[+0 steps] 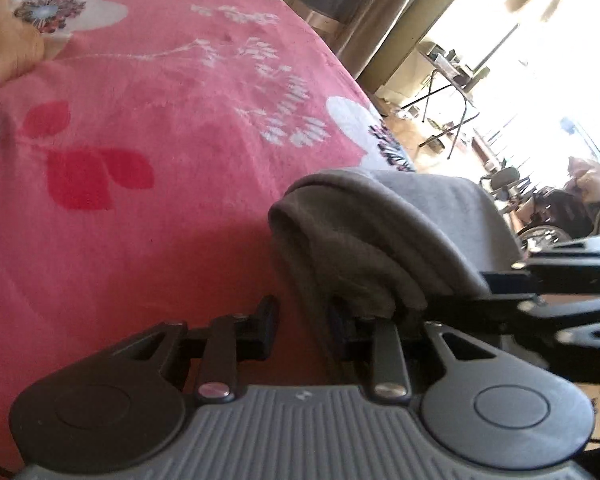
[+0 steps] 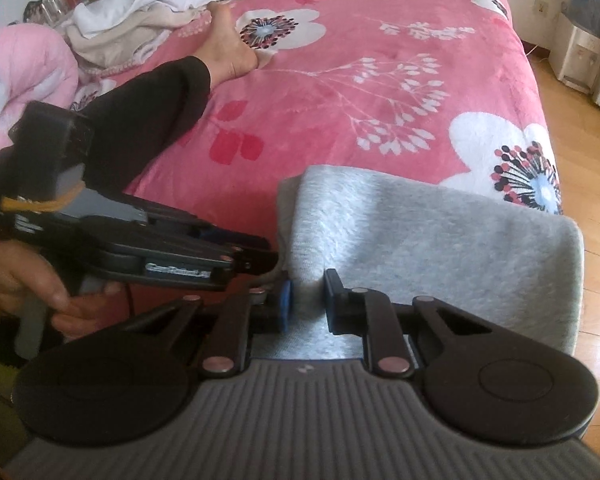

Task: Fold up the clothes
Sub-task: 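Open both grippers and release the folded grey sweatpants bundle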

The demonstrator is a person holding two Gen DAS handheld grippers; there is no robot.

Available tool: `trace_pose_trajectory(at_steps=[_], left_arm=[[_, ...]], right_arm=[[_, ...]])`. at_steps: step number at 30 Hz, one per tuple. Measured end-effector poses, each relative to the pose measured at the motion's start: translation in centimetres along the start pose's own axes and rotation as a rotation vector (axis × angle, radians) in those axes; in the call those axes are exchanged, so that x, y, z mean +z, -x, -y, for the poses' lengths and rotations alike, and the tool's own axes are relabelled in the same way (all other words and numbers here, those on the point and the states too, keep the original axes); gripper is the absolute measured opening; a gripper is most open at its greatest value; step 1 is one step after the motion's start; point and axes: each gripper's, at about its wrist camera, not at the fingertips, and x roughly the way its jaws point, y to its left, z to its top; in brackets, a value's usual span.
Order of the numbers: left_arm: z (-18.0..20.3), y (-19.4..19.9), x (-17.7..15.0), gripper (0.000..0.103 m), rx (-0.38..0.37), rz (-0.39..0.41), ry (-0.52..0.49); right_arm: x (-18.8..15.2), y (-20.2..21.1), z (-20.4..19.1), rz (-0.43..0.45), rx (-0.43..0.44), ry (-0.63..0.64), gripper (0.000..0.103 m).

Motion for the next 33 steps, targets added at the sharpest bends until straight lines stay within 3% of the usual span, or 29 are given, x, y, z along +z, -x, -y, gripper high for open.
trace_pose_trajectory(at_steps=[7,9,16,22,28,33], left_arm=[[-1.3,2.9,0.1,0.027,-0.130,0.048,0.050],[-1.0,3.5,0.1,0.032,-0.165,0.070,0.029],[0.3,1.0,0.6,0.034,-0.122,0.051,-0.010],[0.4,-0.7,0.1,0.039,-0.111,0.052,-0.036],[-0.3,-1.3,0.0,0.041,-0.146,0.068,0.001],[-2.4,-0.7,0.3,0.041,-0.200,0.054,0.128]], right_arm=[[0.3,0.5,0.3,-0.003,-0.003,-0.015,0.016],[0.1,0.7,0.4,0.009,0.006,-0.028,0.016],[-0.3,1.0,0.3,0.048,0.013,-0.027,0.011],[-0.6,2.0,1.5,0.102,0.069,-0.105,0.009],[-0.9,1.6,1.7,0.110,0.122,-0.124,0.009],[-0.9,1.0,1.1,0.097,0.113,-0.094,0.009]])
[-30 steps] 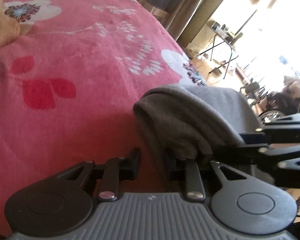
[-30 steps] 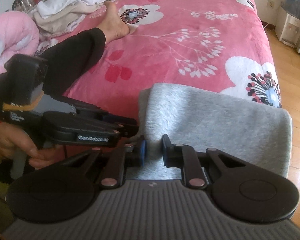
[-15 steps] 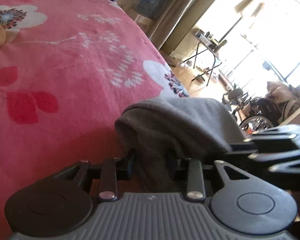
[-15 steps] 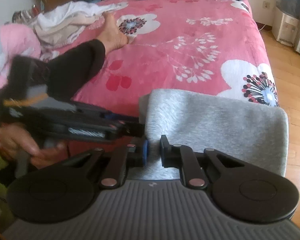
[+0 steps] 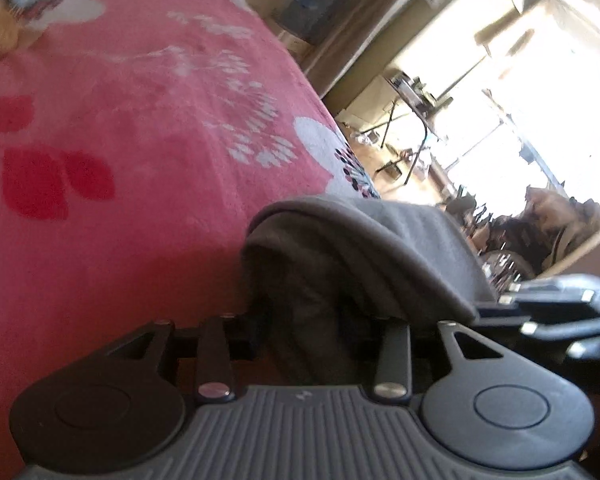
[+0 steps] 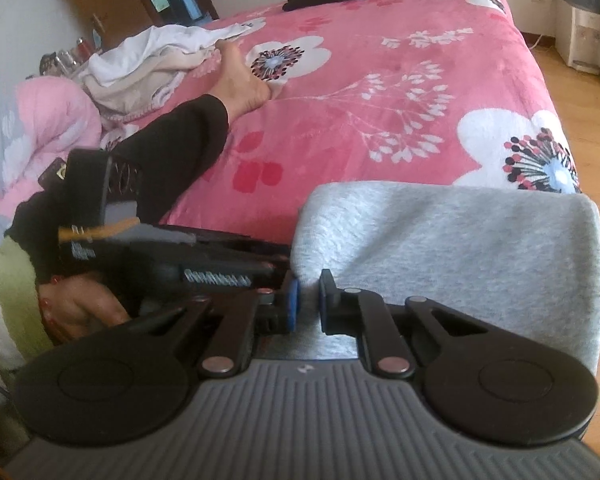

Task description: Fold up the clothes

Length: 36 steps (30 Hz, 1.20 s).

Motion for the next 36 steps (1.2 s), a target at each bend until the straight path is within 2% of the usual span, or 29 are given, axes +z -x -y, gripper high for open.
trace_pose_trajectory(at_steps=[4,7,10,13,17,20,26,29,32,34,36], left_arm=[[-1.3,0.0,0.3,0.041,-0.025,-0.009,0.097],[-1.8,-0.6,0.4,0.039,-0.035,-0.017,0.157],[-2.7,-0.8,0.5,0.039,-0.060,-0.024,0.243],[-3.3,-0.8,0.5,0.039,-0.080,-0.024,0.295],[-3.5,-0.7,0.4,0.039,-0.087,-0.023,0.336],[-3.4,-0.3,0.3,0.039,-0.077,-0.019,0.354],[-2.4,2.3,0.7,0.039,-0.012,0.049,0.308],[-1.0,4.0,1.5,0.039,0.015,0.116,0.230],[1.2,4.4,2.3,0.040,-0.029,0.138,0.110],[2.9,3.4,2.6,0.040,-0.049,0.122,0.037],[4.4,2.1,2.7,0.039,-0.052,0.098,-0.031]], right_arm=[[-0.3,-0.7,-0.9,-0.016,-0.028,0.073,0.009],[-1.0,-2.3,-2.1,-0.050,-0.081,0.185,0.010],[-1.8,-3.2,-3.9,-0.057,-0.142,0.321,0.014],[-2.3,-2.8,-5.4,-0.045,-0.172,0.419,0.024],[-2.5,-0.1,-5.4,-0.017,-0.115,0.383,0.026],[-2.9,1.6,-4.2,-0.007,-0.044,0.255,0.026],[-4.7,1.3,-1.6,-0.024,0.105,-0.022,0.026],[-5.2,0.9,-1.3,-0.047,0.152,-0.045,0.026],[-5.3,0.9,-1.3,-0.093,0.234,-0.059,0.026],[-5.5,0.5,-0.9,-0.146,0.287,-0.099,0.026],[-5.7,0.6,-0.7,-0.154,0.298,-0.099,0.025]])
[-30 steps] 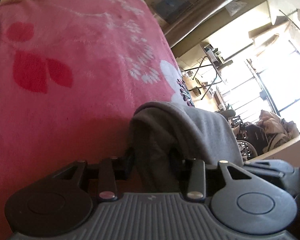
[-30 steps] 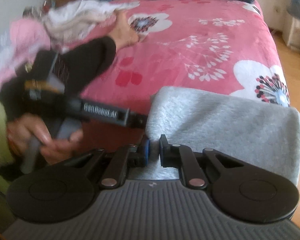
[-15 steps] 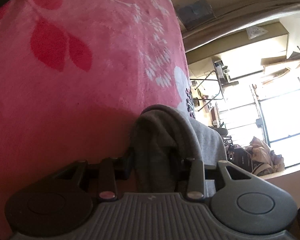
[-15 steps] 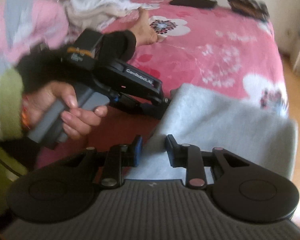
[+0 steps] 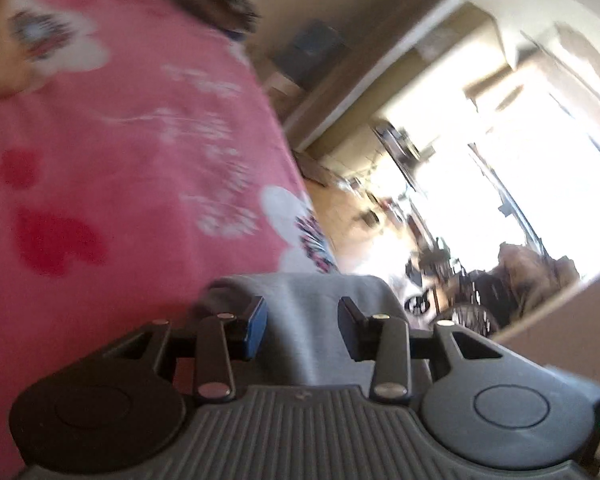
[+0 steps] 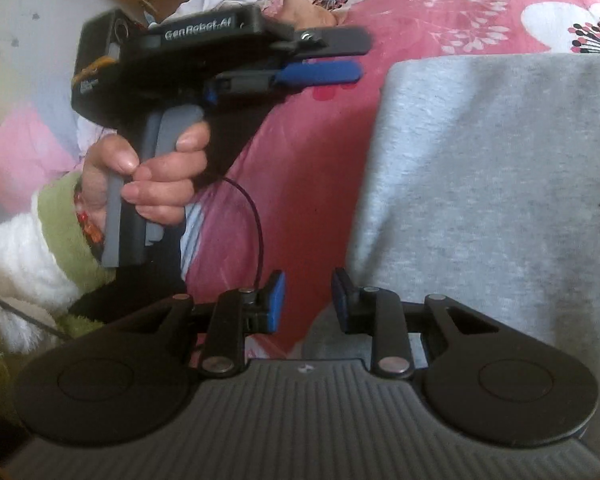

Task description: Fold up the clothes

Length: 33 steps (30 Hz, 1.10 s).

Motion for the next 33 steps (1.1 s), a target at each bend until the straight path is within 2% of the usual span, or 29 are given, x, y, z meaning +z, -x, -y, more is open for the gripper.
trace_pose_trajectory(at_steps=[3,6,7,8,11,13,18,21,24,26,28,29,30,33], left_arm=[[0.3,-1.7,-0.7,0.036,0.055,-0.036,-0.036],[-1.1,-2.0,-1.4,0.035,0.080,-0.046,0.005],[-1.7,-1.9,-1.6,0.035,0.083,-0.049,0.021],[-2.3,-1.9,-1.9,0.037,0.086,-0.051,0.037],[-3.4,-1.7,-2.2,0.038,0.080,-0.052,0.064],[-3.7,-1.9,-1.9,0.038,0.078,-0.051,0.067],[-1.2,0.6,-1.3,0.036,0.122,-0.001,-0.075],[1.4,2.2,-1.0,0.037,0.131,0.071,-0.216],[3.2,1.5,-0.6,0.037,0.092,0.083,-0.272],[3.5,-0.2,-0.4,0.037,0.096,0.055,-0.282],[2.9,-2.1,-0.7,0.036,0.148,0.014,-0.279],[2.3,-2.9,-0.9,0.030,0.177,-0.006,-0.273],[1.6,-3.7,-1.1,0.018,0.203,-0.026,-0.265],[0.2,-3.8,-1.3,0.016,0.171,-0.020,-0.218]], right_arm=[[0.0,1.8,0.0,0.044,0.031,0.013,0.025],[-0.5,4.6,0.8,0.144,0.081,-0.014,0.025],[-0.9,5.2,1.0,0.156,0.072,-0.013,0.025],[-1.5,5.3,1.1,0.147,0.038,0.010,0.025],[-3.5,2.9,1.7,0.014,-0.139,0.118,0.023],[-4.9,2.4,2.0,0.031,-0.151,0.153,0.020],[-4.1,4.7,2.3,0.078,-0.132,0.046,0.020],[-2.4,7.7,2.6,0.195,-0.123,0.043,0.022],[-0.2,10.5,3.7,0.343,-0.136,0.009,0.022],[2.2,10.9,5.5,0.442,-0.222,-0.044,0.022],[4.3,10.6,7.2,0.508,-0.304,-0.083,0.022],[5.2,10.1,8.0,0.525,-0.344,-0.095,0.022],[5.5,8.9,8.9,0.494,-0.386,-0.087,0.022],[6.3,5.2,11.5,0.403,-0.508,-0.062,0.019]])
